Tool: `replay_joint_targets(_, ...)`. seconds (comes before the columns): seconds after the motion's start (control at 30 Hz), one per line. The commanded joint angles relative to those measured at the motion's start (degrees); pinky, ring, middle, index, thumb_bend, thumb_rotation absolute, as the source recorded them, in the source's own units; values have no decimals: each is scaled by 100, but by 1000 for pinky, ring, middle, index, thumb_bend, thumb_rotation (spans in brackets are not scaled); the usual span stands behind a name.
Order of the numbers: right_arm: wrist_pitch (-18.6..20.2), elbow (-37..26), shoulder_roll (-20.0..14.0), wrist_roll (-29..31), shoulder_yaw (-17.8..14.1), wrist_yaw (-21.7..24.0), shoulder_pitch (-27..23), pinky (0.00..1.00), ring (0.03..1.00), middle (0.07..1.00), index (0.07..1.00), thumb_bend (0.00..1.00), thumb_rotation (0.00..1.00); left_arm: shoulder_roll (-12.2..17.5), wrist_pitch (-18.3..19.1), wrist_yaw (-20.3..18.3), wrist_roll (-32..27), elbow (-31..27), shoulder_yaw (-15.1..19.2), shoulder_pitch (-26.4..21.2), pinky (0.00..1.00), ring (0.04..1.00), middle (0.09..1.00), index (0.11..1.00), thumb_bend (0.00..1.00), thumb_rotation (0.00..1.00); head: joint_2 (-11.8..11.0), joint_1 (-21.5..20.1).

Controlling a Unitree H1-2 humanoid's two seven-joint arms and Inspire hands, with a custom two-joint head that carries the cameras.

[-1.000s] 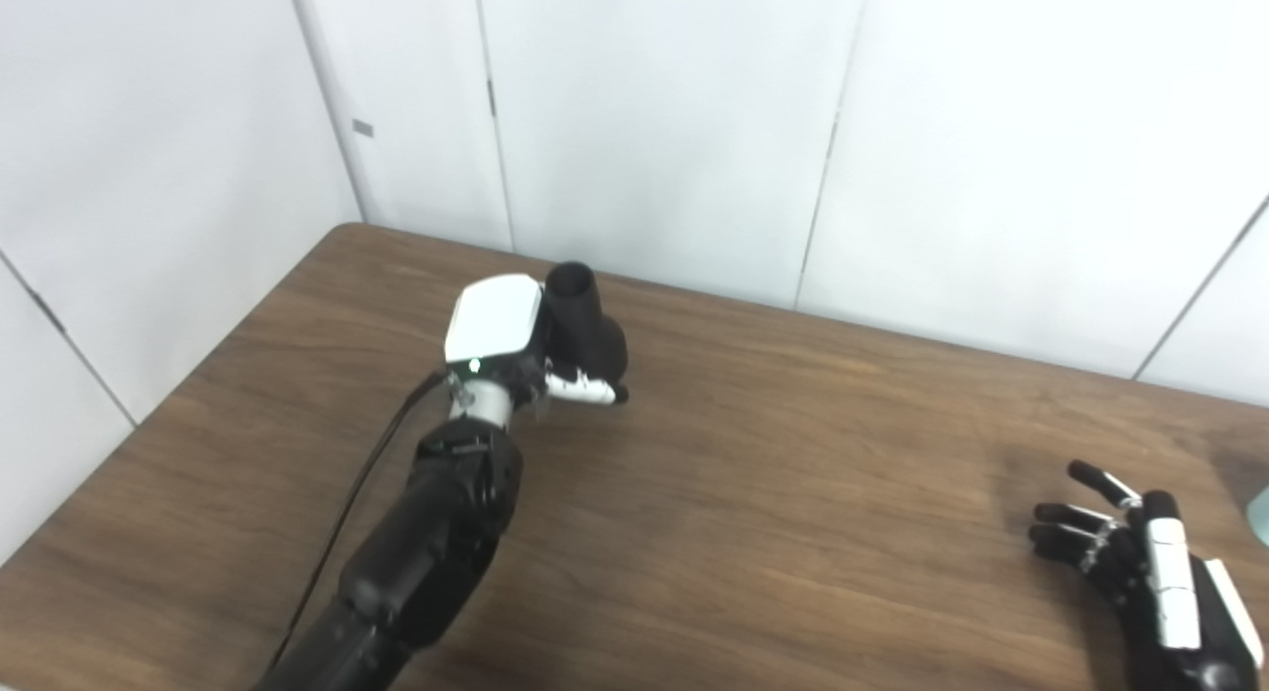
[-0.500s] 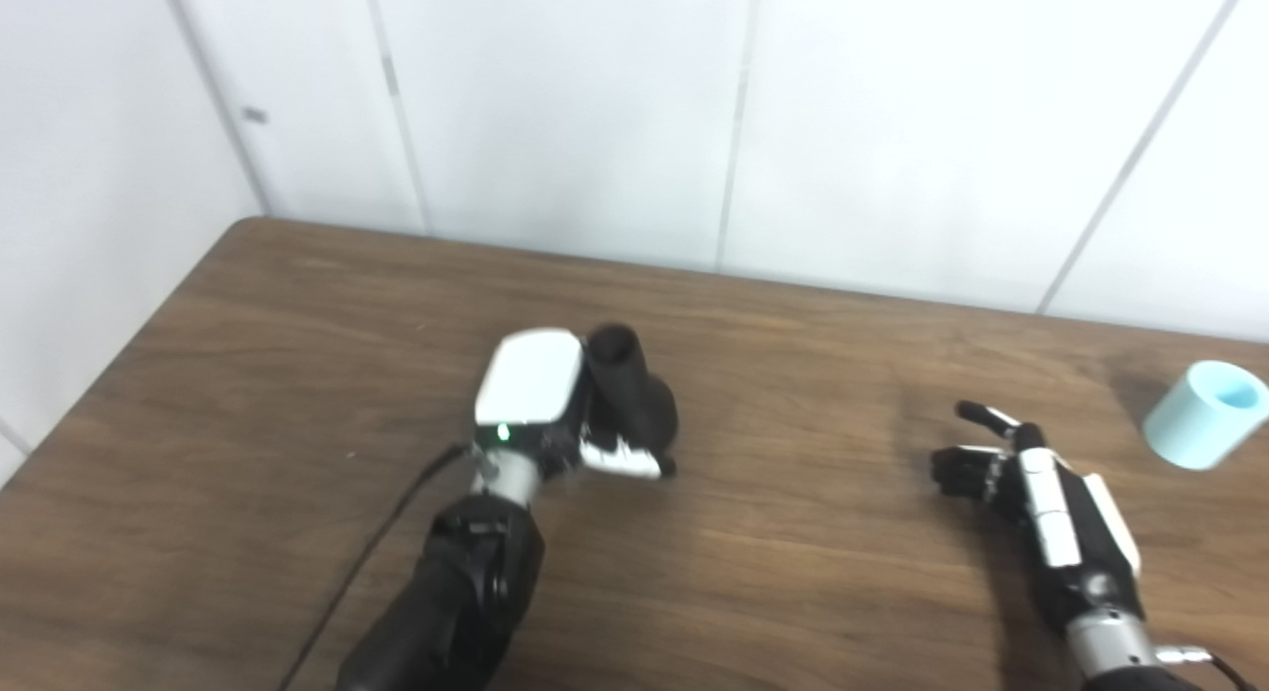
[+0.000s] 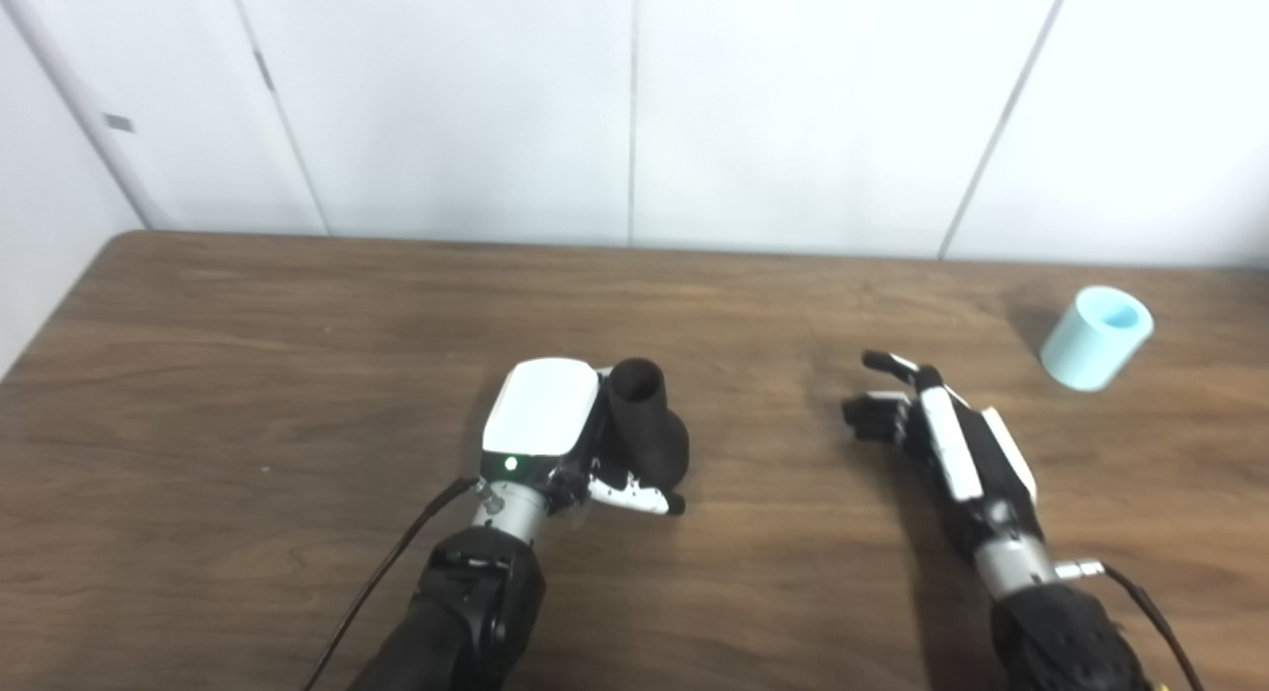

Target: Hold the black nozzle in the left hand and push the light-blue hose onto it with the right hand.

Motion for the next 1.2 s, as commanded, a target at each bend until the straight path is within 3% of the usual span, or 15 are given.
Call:
replay_joint_targets(0.0, 10, -192, 41, -16, 55, 24, -31, 632, 658, 598, 795, 435, 1000, -49, -158, 27, 212, -8, -117, -19, 770, 629, 498, 477, 525, 0, 16, -66)
replay_joint_targets(0.27, 141, -345, 144, 10, -23, -18, -26, 580, 676, 649, 801, 418, 985, -148, -398, 58, 461, 136, -380, 104, 854, 620, 486, 486, 526, 0, 65, -271)
replay_joint_targets(0.33, 162, -432, 86, 103, -106, 40, -42, 571, 663, 660, 791, 377, 884, -190, -385, 6, 527, 136, -382, 130, 877, 621, 489, 484, 525, 0, 72, -346)
replay_joint_targets(0.5, 176, -617, -33, -14, -375, -100, -119, 543, 631, 668, 765, 389, 413, -251, -412, -1, 587, 147, -337, 164, 905, 625, 487, 485, 525, 0, 62, -460)
replay_joint_targets(0.67, 242, -795, -118, 79, -735, -227, -244, 617, 669, 679, 738, 512, 271, -247, -474, -8, 539, 164, -275, 165, 903, 625, 488, 485, 525, 0, 28, -646)
replay_joint_targets(0.97, -248, -481, -585, 50, -1197, -303, -497, 611, 667, 693, 758, 651, 246, -190, -625, 41, 363, 184, -136, 208, 901, 624, 486, 487, 525, 0, -83, -1128)
replay_joint_targets(1.17, 54, -982, -842, -511, -1188, -488, -706, 597, 665, 699, 735, 639, 191, -163, -706, -20, 303, 139, -13, 251, 893, 627, 492, 483, 525, 0, -135, -1437)
